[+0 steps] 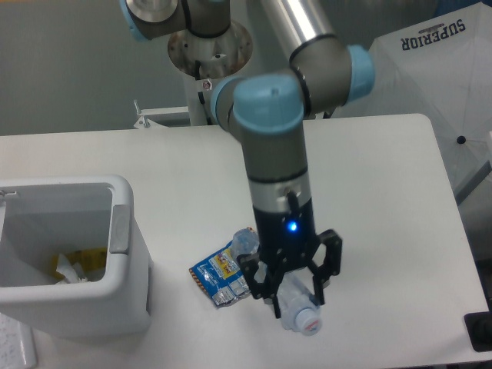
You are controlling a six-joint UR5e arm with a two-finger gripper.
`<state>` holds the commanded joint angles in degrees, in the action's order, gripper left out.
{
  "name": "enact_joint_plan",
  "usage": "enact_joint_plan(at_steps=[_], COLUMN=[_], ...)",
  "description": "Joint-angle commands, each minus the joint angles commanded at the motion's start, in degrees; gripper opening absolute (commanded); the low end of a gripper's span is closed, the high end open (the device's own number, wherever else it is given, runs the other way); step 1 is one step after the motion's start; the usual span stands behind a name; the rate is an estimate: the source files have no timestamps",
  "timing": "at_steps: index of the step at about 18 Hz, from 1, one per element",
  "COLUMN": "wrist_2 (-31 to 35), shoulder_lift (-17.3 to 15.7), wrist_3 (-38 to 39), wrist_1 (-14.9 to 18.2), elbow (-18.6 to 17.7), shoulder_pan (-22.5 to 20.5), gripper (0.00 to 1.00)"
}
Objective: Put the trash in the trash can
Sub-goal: 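Lift the bottle and carry it over the white trash bin, then lower the bottle into the bin and open the gripper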
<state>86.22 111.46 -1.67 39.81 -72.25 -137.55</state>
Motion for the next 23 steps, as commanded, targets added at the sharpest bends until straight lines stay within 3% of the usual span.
enact_joint_plan(at_steps=[7, 12, 23], wrist_2=[-0.35, -0.44, -0.44], shoulder_lift=[-5.19, -8.09, -8.89], wrist_3=[0.09, 0.01, 1.67], wrist_1=[-0.79, -0.88, -1.05], elbow=[0.18, -0.09, -0.79], shoulder_pan=[1.14, 6.50, 16.08], gripper=[0.67, 0.67, 0.67])
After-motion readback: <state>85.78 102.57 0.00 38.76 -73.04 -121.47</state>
